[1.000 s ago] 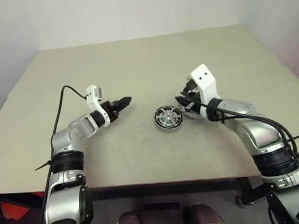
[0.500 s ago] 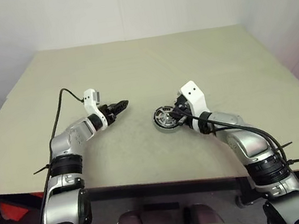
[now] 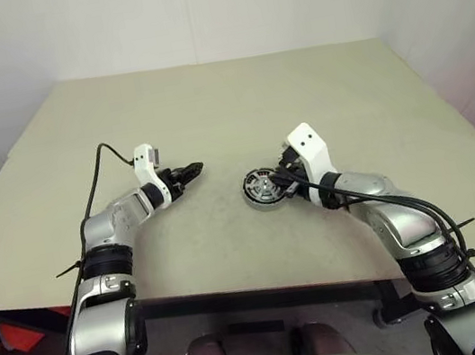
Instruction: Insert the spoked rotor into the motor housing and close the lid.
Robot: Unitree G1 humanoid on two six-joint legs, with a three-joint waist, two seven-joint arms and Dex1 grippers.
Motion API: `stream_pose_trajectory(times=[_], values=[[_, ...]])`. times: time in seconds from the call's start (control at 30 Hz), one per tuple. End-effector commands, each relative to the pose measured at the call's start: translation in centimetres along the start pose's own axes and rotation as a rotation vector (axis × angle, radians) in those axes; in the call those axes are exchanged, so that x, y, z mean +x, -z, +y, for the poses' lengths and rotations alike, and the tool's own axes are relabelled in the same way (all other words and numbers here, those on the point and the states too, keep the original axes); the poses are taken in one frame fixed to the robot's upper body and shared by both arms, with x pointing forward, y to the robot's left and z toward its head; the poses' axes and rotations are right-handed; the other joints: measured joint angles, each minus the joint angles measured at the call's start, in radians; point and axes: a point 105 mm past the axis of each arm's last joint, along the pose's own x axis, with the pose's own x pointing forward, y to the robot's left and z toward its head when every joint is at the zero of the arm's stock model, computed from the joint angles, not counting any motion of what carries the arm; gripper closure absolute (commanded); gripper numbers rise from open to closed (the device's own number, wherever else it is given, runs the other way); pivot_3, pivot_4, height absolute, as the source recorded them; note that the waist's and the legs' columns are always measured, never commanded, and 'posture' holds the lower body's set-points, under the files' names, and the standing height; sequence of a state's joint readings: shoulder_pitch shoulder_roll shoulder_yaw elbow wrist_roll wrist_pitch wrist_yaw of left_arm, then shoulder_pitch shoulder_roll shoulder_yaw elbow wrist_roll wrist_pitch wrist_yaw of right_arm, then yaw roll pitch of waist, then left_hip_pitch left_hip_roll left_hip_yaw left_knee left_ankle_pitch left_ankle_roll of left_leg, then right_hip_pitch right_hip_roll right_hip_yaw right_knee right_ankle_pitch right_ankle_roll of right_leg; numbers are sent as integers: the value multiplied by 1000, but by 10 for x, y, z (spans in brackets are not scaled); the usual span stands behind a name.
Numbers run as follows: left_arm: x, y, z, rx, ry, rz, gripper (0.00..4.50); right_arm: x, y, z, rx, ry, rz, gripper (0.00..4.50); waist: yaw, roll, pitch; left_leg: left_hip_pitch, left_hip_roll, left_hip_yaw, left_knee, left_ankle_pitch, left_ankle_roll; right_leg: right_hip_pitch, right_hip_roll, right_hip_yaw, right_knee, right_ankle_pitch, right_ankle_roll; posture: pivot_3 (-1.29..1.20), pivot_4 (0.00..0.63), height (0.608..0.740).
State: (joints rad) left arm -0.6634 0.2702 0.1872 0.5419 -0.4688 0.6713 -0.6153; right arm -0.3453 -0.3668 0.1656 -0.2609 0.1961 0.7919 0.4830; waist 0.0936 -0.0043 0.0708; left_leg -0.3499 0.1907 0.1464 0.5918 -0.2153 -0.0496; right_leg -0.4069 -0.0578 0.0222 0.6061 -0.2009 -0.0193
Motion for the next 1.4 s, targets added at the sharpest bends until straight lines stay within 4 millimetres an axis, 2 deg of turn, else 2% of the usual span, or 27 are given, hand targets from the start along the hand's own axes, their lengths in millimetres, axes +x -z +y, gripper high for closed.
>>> stream_pose_trajectory(times=[0.03,0.13,0.23,0.3,0.33,0.43,0.57,0.87,0.93,1.07,1.17,1.2,1.27,1.4], values=[[-1,-15,-1,30,-3,-41,1397,4,0,10,1,-22,-1,3222,1,0,0,0,0,0,0,0,0,0,0,0,0,0,0,0,0,740],[-4,-14,2,28,-16,-40,1397,9,6,13,34,-32,14,3222,1,0,0,0,-1,0,1,0,0,0,-1,0,0,0,0,0,0,740],[-5,-14,1,30,-17,-41,1397,20,47,1,88,27,125,3222,0,0,0,1,-1,0,0,0,0,1,-1,0,0,0,0,0,0,740],[-6,-14,1,29,-15,-43,1397,21,58,-5,90,62,153,3222,0,-1,-1,1,-1,0,0,0,-1,2,-1,0,0,0,0,0,0,740],[-6,-14,1,29,-15,-43,1397,20,55,-7,86,64,141,3222,-1,-2,-2,1,-1,0,0,1,-1,4,-1,1,0,0,0,0,0,740],[-6,-12,2,24,-19,-42,1397,12,25,1,52,-1,42,3222,3,-3,-2,4,-1,0,0,1,-2,5,-1,1,0,0,1,0,0,740],[-4,-9,1,18,-16,-40,1397,3,-1,2,-4,-31,-25,3222,2,-3,-2,2,-1,0,1,1,-2,4,-1,1,0,0,0,0,0,740],[-1,-9,-3,20,5,-33,1397,-17,-41,-4,-110,-47,-142,3222,2,-3,-2,0,0,0,-1,1,-2,0,0,0,0,0,0,0,0,740],[0,-9,-4,31,10,-33,1397,-26,-38,-9,-220,-61,-112,3222,7,-3,-2,0,-1,0,-1,1,-2,0,-1,0,0,0,0,0,0,740],[3,-10,-5,77,10,-27,1397,-46,-14,-19,-532,-176,50,3222,9,-3,-2,0,-1,0,-1,1,-2,1,-1,0,-1,0,0,0,0,740],[4,-10,-7,121,13,-26,1397,-57,-7,-27,-662,-267,126,3222,5,-4,-1,0,0,0,-1,1,-2,1,0,0,-1,0,0,0,0,740],[5,-9,-7,133,12,-25,1397,-58,-7,-28,-695,-296,137,3222,1,-4,-1,0,0,0,-1,1,-2,1,0,0,0,0,0,0,0,740],[4,-8,-8,141,12,-25,1363,-56,-9,-29,-771,-337,147,2891,-6,-4,-1,-1,0,0,-1,1,-1,1,0,1,1,0,0,0,0,740],[3,-5,-6,141,4,-23,1363,-50,-8,-26,-886,-399,160,2891,-4,-4,-1,-1,0,0,1,1,0,1,0,0,1,0,0,0,0,740]])
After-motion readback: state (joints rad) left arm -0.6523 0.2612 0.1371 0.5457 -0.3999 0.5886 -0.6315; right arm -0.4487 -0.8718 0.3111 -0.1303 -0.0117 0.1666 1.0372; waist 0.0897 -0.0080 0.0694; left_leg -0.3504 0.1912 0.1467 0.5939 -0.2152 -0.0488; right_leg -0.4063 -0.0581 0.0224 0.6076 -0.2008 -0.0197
